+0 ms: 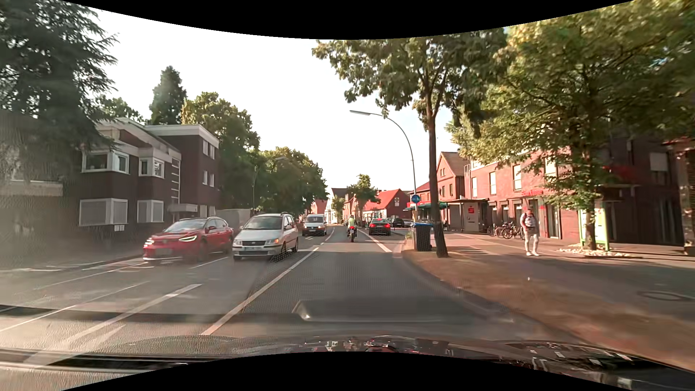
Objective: Follow the waypoints while adhering to traffic rules and regulations
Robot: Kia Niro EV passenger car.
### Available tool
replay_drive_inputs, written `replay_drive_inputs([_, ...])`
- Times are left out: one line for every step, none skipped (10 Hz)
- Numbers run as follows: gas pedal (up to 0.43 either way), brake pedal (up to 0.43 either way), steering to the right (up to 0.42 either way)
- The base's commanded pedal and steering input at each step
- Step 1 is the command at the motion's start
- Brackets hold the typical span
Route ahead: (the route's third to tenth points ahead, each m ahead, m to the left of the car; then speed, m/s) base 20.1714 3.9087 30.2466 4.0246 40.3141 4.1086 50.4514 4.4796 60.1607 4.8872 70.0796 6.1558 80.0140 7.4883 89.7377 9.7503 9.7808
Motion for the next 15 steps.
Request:
replay_drive_inputs([0.169, 0.0, 0.0])
replay_drive_inputs([0.169, 0.0, 0.0])
replay_drive_inputs([0.157, 0.0, -0.001])
replay_drive_inputs([0.157, 0.0, -0.001])
replay_drive_inputs([0.15, 0.0, -0.001])
replay_drive_inputs([0.15, 0.0, -0.001])
replay_drive_inputs([0.138, 0.0, -0.002])
replay_drive_inputs([0.138, 0.0, -0.002])
replay_drive_inputs([0.138, 0.0, -0.003])
replay_drive_inputs([0.138, 0.0, -0.004])
replay_drive_inputs([0.138, 0.0, -0.004])
replay_drive_inputs([0.138, 0.0, -0.005])
replay_drive_inputs([0.15, 0.0, -0.008])
replay_drive_inputs([0.15, 0.0, -0.018])
replay_drive_inputs([0.15, 0.0, -0.024])
